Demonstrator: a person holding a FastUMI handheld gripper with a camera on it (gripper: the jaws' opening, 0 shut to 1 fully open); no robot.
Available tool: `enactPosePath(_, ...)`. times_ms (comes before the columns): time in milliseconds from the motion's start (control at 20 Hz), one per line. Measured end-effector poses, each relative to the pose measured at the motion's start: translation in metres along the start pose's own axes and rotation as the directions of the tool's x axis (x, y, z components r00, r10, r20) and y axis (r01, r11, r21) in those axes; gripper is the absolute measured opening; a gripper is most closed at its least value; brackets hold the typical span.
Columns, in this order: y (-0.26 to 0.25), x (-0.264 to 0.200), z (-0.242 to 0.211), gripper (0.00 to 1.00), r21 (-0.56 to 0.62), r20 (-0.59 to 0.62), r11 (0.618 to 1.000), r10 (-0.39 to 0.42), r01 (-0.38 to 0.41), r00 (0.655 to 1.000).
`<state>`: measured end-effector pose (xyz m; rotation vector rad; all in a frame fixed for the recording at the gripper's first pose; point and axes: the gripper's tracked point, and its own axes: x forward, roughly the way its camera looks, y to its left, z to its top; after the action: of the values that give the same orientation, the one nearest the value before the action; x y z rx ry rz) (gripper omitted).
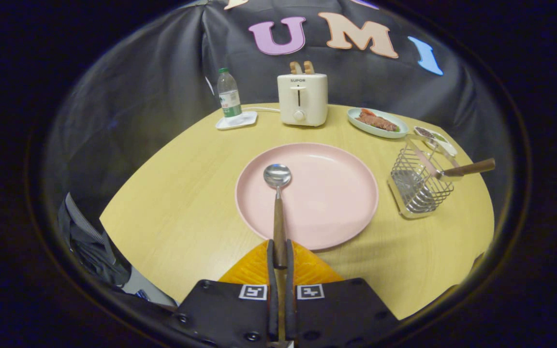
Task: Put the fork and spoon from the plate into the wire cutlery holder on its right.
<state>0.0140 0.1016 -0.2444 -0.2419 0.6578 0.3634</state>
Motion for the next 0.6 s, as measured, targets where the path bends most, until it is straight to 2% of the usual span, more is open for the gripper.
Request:
enactPosePath(150, 0.000, -0.002, 0.000, 0.03, 0.016, -0.003, 1.000, 0.016, -0.016, 1.000)
enactPosePath(600, -0.020, -0.032, 0.029, 0.03, 0.085, 0.060, 0.996, -0.016, 0.011, 0.998)
